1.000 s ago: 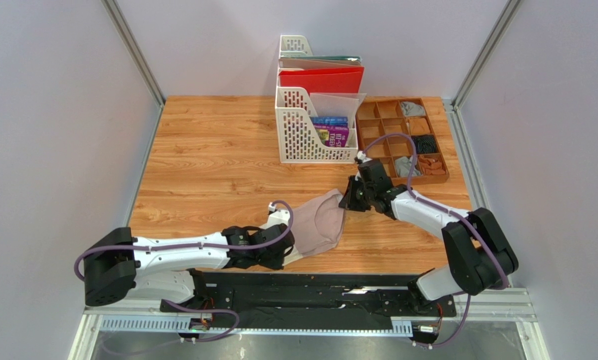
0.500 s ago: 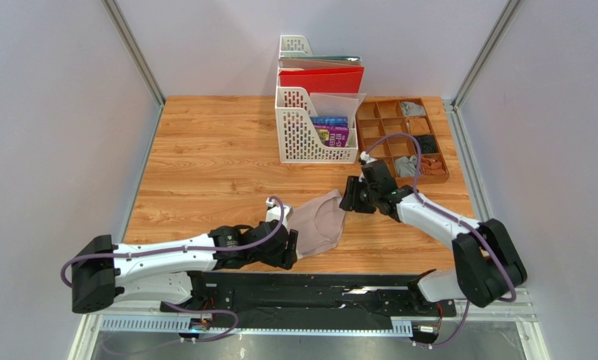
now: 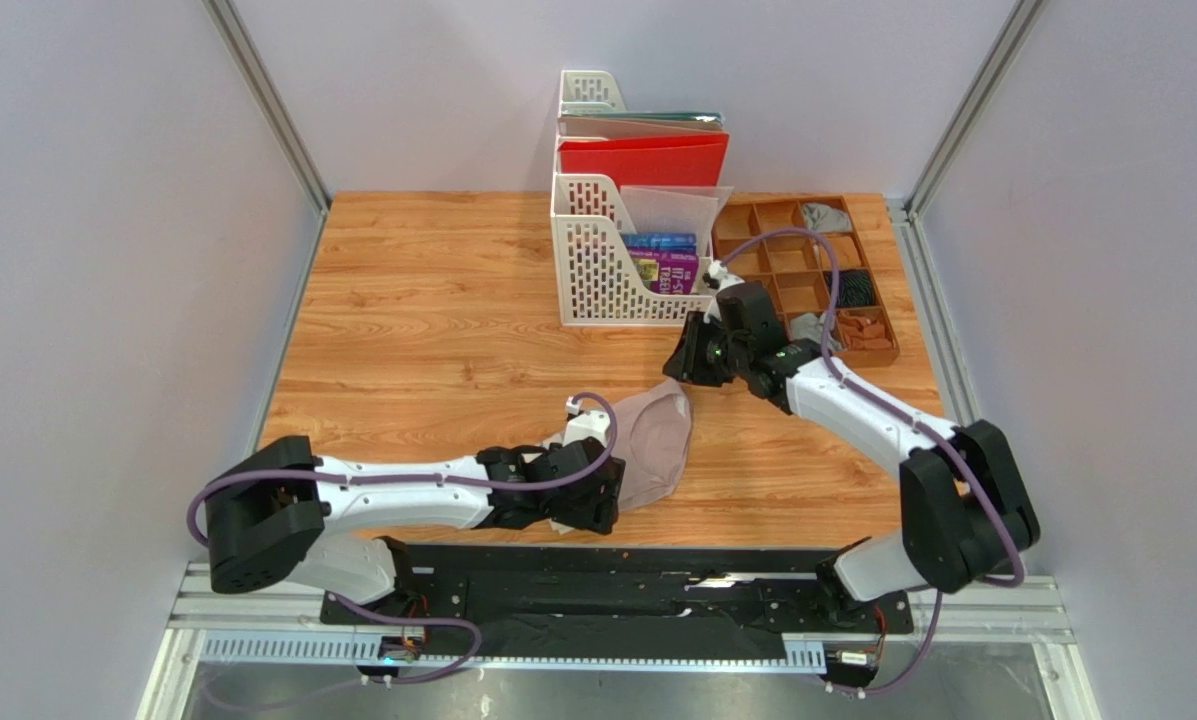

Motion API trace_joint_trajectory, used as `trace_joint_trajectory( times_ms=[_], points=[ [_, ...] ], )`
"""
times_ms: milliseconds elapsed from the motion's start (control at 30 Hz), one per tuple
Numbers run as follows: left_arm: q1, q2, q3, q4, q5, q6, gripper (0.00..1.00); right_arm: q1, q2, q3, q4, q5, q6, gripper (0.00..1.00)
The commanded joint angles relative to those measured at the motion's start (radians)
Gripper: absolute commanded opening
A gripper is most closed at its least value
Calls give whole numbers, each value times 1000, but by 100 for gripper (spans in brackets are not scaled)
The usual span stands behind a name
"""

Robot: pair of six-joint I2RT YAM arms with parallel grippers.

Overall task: Roll the underwear
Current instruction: Adjust the underwear at the center of the board.

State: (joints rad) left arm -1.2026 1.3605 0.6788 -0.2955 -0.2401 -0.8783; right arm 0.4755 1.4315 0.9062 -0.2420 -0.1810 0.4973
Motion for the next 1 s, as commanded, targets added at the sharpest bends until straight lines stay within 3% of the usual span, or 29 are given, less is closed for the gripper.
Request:
trace_joint_trajectory(
  times_ms=[0,800,967],
  points=[
    [1,11,-16,64,15,-42,69,3,92,46,96,-86,18,22],
    [-14,61,-24,70,36,-62,69,-46,382,91,102,43,-40,16],
    [-14,26,27,12,-36,-24,75,-46,391,68,84,95,-51,15]
  ],
)
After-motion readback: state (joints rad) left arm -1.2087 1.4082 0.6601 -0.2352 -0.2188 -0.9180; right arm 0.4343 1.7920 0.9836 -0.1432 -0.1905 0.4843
